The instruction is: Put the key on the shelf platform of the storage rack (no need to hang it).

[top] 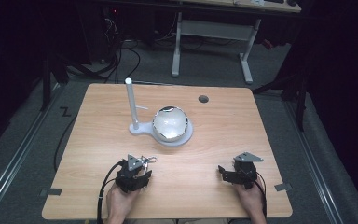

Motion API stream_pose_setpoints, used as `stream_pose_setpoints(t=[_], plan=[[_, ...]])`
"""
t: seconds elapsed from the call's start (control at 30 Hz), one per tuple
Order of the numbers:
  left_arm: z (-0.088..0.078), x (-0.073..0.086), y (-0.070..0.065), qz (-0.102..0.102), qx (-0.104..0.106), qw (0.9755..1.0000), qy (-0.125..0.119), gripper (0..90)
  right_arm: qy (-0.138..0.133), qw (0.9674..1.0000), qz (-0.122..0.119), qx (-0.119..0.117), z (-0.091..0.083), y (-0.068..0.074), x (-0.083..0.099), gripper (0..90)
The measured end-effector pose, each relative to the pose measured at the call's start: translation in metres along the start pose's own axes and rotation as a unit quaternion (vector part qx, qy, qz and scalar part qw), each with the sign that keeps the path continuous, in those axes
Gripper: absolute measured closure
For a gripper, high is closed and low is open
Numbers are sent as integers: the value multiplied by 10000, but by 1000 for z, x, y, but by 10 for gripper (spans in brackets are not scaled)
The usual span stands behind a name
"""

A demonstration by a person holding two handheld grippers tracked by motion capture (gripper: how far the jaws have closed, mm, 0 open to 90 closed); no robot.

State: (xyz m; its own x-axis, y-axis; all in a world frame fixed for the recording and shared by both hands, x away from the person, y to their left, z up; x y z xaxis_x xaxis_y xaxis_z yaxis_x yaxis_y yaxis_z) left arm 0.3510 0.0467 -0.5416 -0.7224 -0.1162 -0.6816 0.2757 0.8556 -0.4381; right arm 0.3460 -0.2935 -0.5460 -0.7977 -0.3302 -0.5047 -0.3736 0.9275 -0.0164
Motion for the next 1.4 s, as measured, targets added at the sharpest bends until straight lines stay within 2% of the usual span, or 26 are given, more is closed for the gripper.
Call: stream_pose_setpoints(t=[0.3,0.7,0.97,1.13,1.4], plan=[[3,0,0,-88,-68,9999,48,679,-9,10000,-22,4,0,0,0,218],[1,1,4,76,-140,9999,59,848,-5,10000,-10,2,0,0,0,218],[-3,-1,6,16,-35,10000,-5,868,-1,10000,-4,-1,0,0,0,218],[-14,-7,6,-52,90,9999,-96,870,-1,10000,-1,0,0,0,0,218],[-30,-20,2,-10,192,9994,-294,870,-2,10000,-3,-1,0,0,0,218]])
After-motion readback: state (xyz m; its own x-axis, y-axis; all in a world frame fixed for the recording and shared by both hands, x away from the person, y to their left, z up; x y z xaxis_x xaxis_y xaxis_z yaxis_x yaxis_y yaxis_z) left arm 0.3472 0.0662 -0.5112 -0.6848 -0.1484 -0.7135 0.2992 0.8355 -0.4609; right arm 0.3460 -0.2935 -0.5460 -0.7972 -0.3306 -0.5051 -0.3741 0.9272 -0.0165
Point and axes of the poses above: each handheld gripper's, and its own axes: z roughly forward along the jaws, x roughly out of its underside, y roughly to its left, the point moved 2 cm from there along z, roughly forward along the jaws, and after that the axes turned 15 degrees about y, right-handed, at the moved point
